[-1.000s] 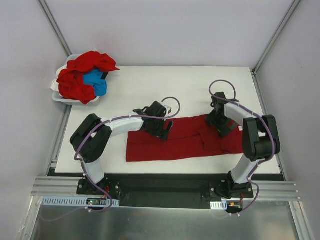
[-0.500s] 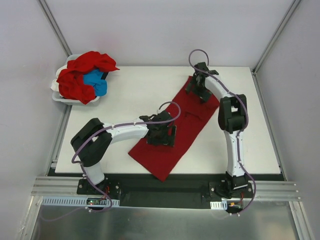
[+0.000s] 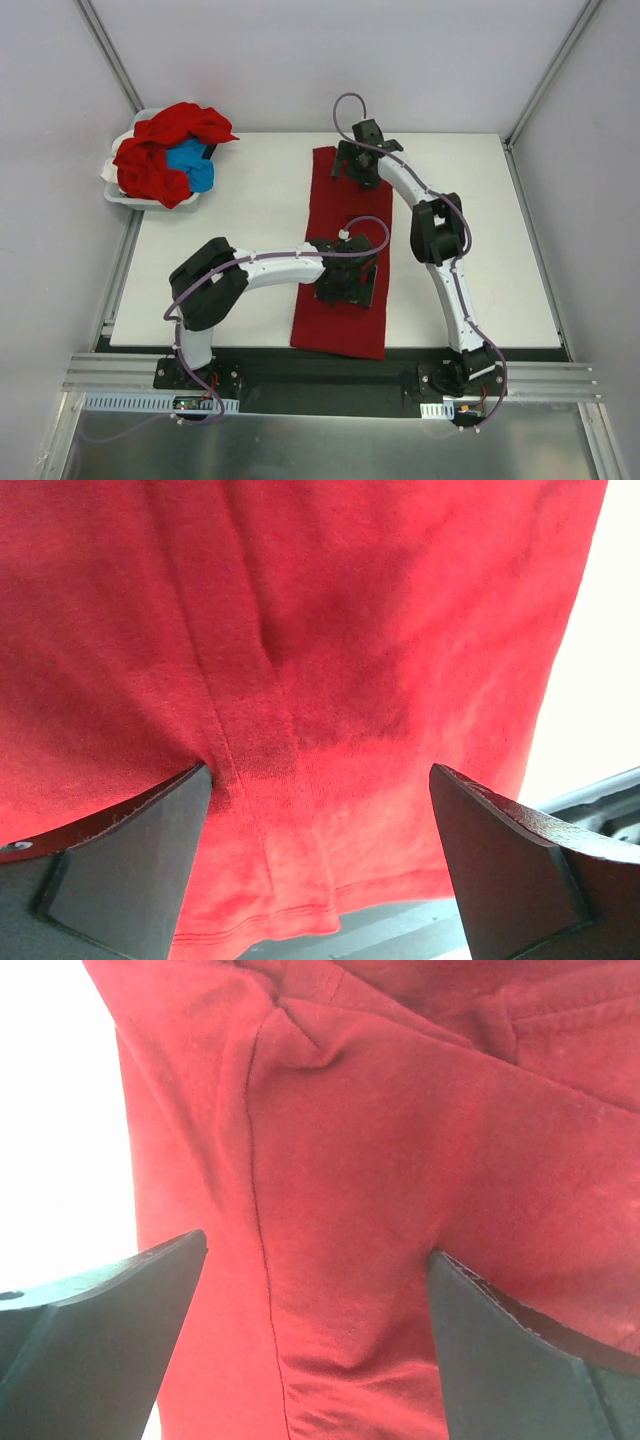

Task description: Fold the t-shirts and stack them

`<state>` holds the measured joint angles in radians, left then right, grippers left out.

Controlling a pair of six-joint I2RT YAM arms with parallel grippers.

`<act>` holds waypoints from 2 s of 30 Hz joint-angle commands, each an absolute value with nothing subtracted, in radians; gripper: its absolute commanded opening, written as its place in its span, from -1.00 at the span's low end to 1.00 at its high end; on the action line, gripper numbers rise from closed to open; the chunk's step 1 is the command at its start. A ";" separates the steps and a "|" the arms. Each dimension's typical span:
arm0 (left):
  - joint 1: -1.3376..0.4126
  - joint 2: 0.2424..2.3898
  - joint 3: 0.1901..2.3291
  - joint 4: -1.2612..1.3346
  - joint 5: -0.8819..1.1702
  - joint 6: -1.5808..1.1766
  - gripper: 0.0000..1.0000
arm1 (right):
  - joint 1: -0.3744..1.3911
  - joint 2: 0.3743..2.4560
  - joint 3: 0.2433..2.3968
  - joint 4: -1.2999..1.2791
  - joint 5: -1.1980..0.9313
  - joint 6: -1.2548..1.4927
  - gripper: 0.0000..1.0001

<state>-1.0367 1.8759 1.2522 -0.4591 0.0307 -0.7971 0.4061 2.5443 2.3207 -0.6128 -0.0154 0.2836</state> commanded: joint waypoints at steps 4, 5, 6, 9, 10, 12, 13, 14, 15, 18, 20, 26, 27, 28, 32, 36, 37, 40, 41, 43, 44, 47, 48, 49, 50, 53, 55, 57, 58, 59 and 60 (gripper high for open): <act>-1.051 1.911 1.312 -0.491 0.043 -0.880 0.83 | 0.437 2.625 2.427 -0.545 -0.048 0.261 0.93; -1.051 1.910 1.309 -0.491 0.035 -0.888 0.83 | 0.433 2.626 2.434 -0.540 -0.037 0.259 0.93; -1.051 1.905 1.295 -0.492 0.028 -0.902 0.83 | 0.430 2.623 2.434 -0.538 -0.028 0.256 0.93; -1.051 1.896 1.276 -0.491 0.017 -0.905 0.83 | 0.411 2.612 2.434 -0.522 -0.015 0.249 0.93; -1.051 1.898 1.279 -0.492 0.014 -0.899 0.83 | 0.405 2.606 2.434 -0.511 -0.017 0.249 0.93; -1.051 1.896 1.295 -0.505 0.005 -0.890 0.83 | 0.388 2.588 2.442 -0.503 -0.028 0.253 0.93; -1.051 1.896 1.301 -0.508 0.005 -0.888 0.83 | 0.385 2.580 2.444 -0.494 -0.037 0.253 0.93; -1.051 1.896 1.318 -0.509 0.005 -0.884 0.83 | 0.382 2.566 2.445 -0.492 -0.041 0.249 0.93; -1.051 1.896 1.327 -0.524 0.005 -0.874 0.82 | 0.380 2.541 2.448 -0.489 -0.044 0.241 0.93; -1.051 1.861 1.367 -0.581 -0.060 -0.853 0.82 | 0.379 2.444 2.442 -0.486 -0.072 0.206 0.93; -1.051 1.818 1.381 -0.609 -0.110 -0.850 0.83 | 0.380 2.387 2.436 -0.497 -0.112 0.184 0.93; -1.052 1.626 1.283 -0.627 -0.158 -0.920 0.83 | 0.399 2.108 2.209 -0.508 -0.098 0.152 0.93; -1.058 1.599 1.263 -0.627 -0.169 -0.952 0.83 | 0.402 2.091 2.180 -0.511 -0.095 0.150 0.93; -1.063 1.589 1.244 -0.626 -0.172 -0.966 0.82 | 0.405 2.068 2.154 -0.518 -0.097 0.155 0.93; -1.097 1.568 1.181 -0.620 -0.183 -1.045 0.84 | 0.422 2.078 2.053 -0.548 -0.118 0.167 0.93; -1.124 1.627 1.204 -0.618 -0.161 -1.039 0.84 | 0.442 2.131 2.022 -0.581 -0.106 0.166 0.93; -1.127 1.637 1.209 -0.617 -0.157 -1.035 0.84 | 0.442 2.144 2.014 -0.580 -0.086 0.170 0.93; -1.131 1.667 1.218 -0.601 -0.138 -1.006 0.86 | 0.443 2.197 2.014 -0.575 -0.046 0.167 0.93; -1.129 1.677 1.218 -0.597 -0.126 -0.996 0.87 | 0.442 2.209 2.022 -0.577 -0.035 0.164 0.93; -1.124 1.716 1.221 -0.581 -0.098 -0.976 0.86 | 0.440 2.262 2.060 -0.578 -0.032 0.163 0.93; -1.123 1.730 1.235 -0.575 -0.085 -0.968 0.86 | 0.440 2.282 2.072 -0.584 -0.038 0.164 0.93; -1.118 1.787 1.285 -0.566 -0.051 -0.911 0.86 | 0.442 2.341 2.111 -0.591 -0.032 0.172 0.93; -1.114 1.822 1.296 -0.565 -0.025 -0.888 0.86 | 0.440 2.350 2.115 -0.588 -0.026 0.173 0.93; -1.111 1.836 1.302 -0.565 -0.012 -0.885 0.86 | 0.439 2.374 2.128 -0.588 -0.018 0.176 0.93; -1.106 1.850 1.307 -0.560 -0.003 -0.881 0.86 | 0.437 2.384 2.134 -0.588 -0.018 0.179 0.93; -1.083 1.879 1.295 -0.543 0.029 -0.877 0.85 | 0.430 2.431 2.173 -0.588 -0.029 0.186 0.93; -1.051 1.888 1.279 -0.528 0.055 -0.884 0.85 | 0.422 2.448 2.192 -0.598 -0.008 0.196 0.93; -1.032 1.897 1.261 -0.509 0.067 -0.887 0.84 | 0.416 2.471 2.215 -0.597 -0.006 0.204 0.93; -1.019 1.901 1.259 -0.506 0.074 -0.884 0.84 | 0.408 2.482 2.224 -0.597 0.024 0.204 0.93; -1.014 1.904 1.261 -0.503 0.072 -0.876 0.84 | 0.407 2.490 2.232 -0.595 0.028 0.204 0.93; -1.011 1.911 1.261 -0.502 0.077 -0.873 0.84 | 0.403 2.505 2.246 -0.592 0.032 0.204 0.93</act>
<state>-1.0397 1.8915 1.2739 -0.5278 0.0532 -0.9009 0.4255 2.4634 2.1811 -0.5892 -0.0223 0.1871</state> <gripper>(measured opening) 0.922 0.964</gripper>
